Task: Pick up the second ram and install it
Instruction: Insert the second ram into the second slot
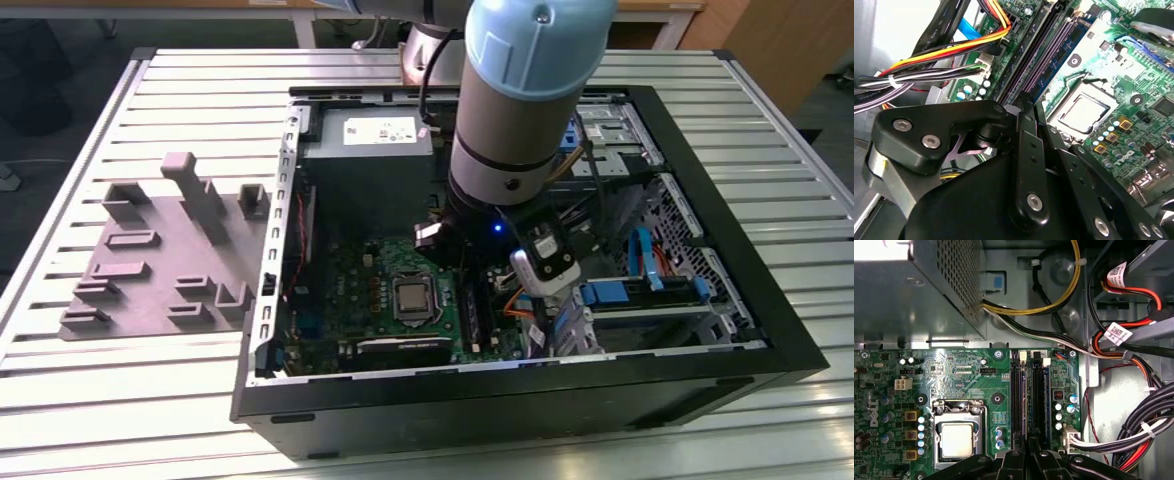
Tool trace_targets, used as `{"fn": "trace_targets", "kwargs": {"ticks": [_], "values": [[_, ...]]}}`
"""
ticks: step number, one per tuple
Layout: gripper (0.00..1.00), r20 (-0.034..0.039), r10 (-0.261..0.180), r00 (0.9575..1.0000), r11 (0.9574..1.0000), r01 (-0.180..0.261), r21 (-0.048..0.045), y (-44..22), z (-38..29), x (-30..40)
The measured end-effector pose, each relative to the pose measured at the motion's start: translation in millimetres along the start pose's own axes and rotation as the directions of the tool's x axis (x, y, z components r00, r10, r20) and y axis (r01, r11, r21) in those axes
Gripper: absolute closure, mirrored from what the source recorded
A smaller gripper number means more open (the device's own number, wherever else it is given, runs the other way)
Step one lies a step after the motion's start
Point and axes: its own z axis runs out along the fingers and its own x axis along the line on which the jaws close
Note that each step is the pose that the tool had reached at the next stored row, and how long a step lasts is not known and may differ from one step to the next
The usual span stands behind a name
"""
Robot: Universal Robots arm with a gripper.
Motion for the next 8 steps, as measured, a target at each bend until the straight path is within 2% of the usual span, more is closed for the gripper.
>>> {"fn": "trace_targets", "kwargs": {"ticks": [8], "values": [[0.86,0.0001,0.000,1.0000,1.0000,0.000,-0.0002,0.7,0.2,-0.4]]}}
